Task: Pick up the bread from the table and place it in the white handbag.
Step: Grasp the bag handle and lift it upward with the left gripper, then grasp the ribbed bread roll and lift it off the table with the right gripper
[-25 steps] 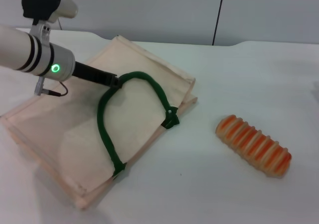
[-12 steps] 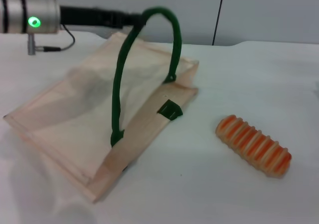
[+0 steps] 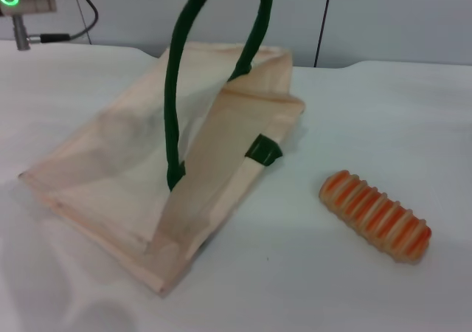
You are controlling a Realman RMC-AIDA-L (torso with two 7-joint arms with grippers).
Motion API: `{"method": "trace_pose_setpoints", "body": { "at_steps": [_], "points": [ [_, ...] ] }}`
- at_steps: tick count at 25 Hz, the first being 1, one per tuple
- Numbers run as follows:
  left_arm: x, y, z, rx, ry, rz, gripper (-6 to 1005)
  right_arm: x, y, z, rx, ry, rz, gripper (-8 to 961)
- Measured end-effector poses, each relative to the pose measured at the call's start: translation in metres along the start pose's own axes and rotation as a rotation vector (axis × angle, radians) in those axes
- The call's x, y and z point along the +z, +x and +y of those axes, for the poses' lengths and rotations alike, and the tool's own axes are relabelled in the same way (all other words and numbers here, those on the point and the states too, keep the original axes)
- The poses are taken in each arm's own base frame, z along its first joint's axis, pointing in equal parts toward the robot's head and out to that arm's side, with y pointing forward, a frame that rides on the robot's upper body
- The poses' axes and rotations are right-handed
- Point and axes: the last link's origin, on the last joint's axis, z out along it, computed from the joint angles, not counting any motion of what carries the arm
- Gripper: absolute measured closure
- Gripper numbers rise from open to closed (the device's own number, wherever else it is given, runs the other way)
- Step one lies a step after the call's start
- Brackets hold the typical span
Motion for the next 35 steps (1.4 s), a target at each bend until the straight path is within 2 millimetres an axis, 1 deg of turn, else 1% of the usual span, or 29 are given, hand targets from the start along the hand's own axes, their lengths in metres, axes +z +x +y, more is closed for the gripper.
{"method": "trace_pose_setpoints", "body": {
  "at_steps": [2,5,6,7,8,10,13,16,19,23,26,31,35],
  "points": [
    [-0.002,0.004,0.002,0.008,-0.014,0.015,889,0.001,-0.005,0.0,0.017,-0.042,0.01,112],
    [-0.004,0.006,0.002,0.01,-0.018,0.021,890,0.004,-0.01,0.007,0.017,-0.143,0.062,113],
    [-0.004,0.007,0.002,0.01,-0.016,0.021,890,0.005,-0.013,0.01,0.006,-0.189,0.089,113],
    [-0.005,0.007,0.002,0.009,-0.013,0.021,890,0.007,-0.017,0.017,-0.031,-0.292,0.168,113],
    [-0.005,0.007,0.001,0.009,-0.01,0.021,890,0.007,-0.017,0.017,-0.031,-0.292,0.168,114],
    [-0.006,0.007,0.001,0.007,-0.004,0.021,891,0.007,-0.02,0.021,-0.068,-0.382,0.256,114],
    [-0.007,0.007,0.0,0.005,0.003,0.021,892,0.002,-0.023,0.024,-0.143,-0.503,0.381,115],
    [-0.009,0.005,-0.001,0.0,0.008,0.021,892,-0.008,-0.022,0.031,-0.229,-0.623,0.489,116],
    [-0.01,0.004,-0.001,-0.003,0.012,0.022,892,-0.016,-0.021,0.035,-0.299,-0.71,0.596,117],
    [-0.011,0.004,-0.002,-0.006,0.018,0.023,891,-0.022,-0.016,0.04,-0.35,-0.781,0.698,119],
    [-0.013,0.004,-0.004,-0.017,0.033,0.023,891,-0.025,-0.009,0.042,-0.369,-0.801,0.751,120],
    [-0.015,0.002,-0.005,-0.031,0.04,0.023,891,-0.028,-0.002,0.044,-0.364,-0.804,0.792,121],
    [-0.015,0.002,-0.005,-0.03,0.041,0.022,892,-0.026,0.011,0.047,-0.367,-0.778,0.87,123]
  ]
}}
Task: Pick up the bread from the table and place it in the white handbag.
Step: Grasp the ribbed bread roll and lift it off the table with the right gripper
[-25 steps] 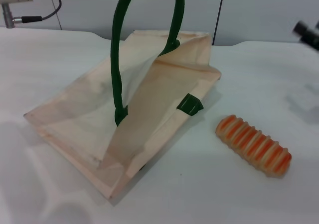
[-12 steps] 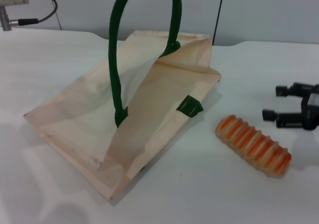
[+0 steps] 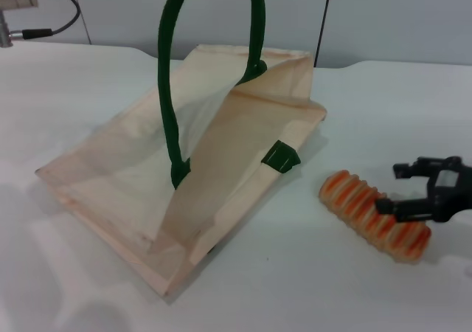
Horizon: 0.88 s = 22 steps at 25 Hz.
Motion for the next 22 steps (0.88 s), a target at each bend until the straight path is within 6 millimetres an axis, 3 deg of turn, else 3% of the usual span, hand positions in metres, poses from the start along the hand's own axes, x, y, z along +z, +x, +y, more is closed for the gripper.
{"method": "trace_pose_setpoints", "body": {
  "at_steps": [22],
  "points": [
    [-0.003,-0.003,-0.002,0.0,0.014,0.01,893,0.027,0.015,0.003,-0.029,0.013,0.129,130]
  ]
}}
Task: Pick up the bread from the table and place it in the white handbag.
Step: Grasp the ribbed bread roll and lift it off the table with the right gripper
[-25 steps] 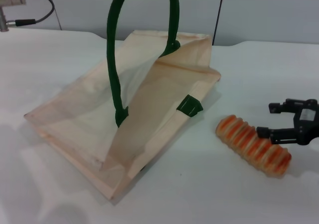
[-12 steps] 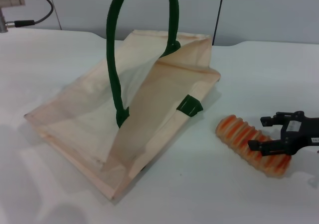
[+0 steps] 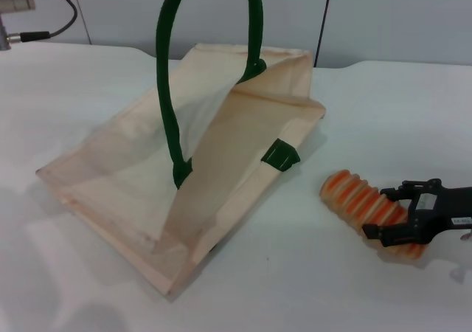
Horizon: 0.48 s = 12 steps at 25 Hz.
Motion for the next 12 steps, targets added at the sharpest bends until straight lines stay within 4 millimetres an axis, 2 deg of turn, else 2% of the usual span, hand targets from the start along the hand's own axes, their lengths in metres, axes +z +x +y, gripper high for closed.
{"method": "trace_pose_setpoints", "body": {
  "at_steps": [12],
  "points": [
    [0.0001,-0.0024,-0.0009,-0.004,0.008,0.0,893,0.0045,-0.0081,-0.0027,-0.049,-0.008,0.029,134]
  ]
}}
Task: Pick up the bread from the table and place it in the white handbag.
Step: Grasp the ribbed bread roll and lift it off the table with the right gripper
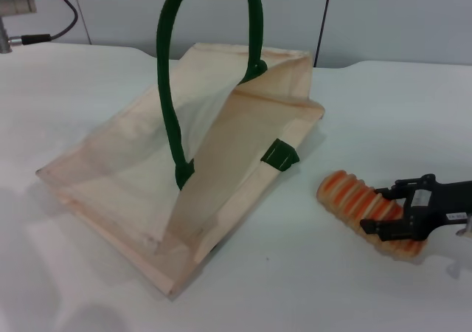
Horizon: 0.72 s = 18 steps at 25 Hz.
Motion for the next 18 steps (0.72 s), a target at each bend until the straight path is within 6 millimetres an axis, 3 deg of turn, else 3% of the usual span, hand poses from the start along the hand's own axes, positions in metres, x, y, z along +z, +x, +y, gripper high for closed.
{"method": "trace_pose_setpoints", "body": {
  "at_steps": [5,14,18],
  "points": [
    [0.0,0.001,0.0,0.002,-0.001,0.0,893,-0.001,-0.004,-0.003,-0.024,0.005,0.0,252],
    [0.0,-0.001,0.0,-0.001,0.0,-0.001,893,-0.002,-0.009,-0.003,-0.04,-0.001,-0.024,310],
    [0.0,-0.002,0.0,-0.003,0.001,-0.002,893,-0.013,-0.021,-0.001,-0.051,-0.032,-0.113,334]
  ]
}}
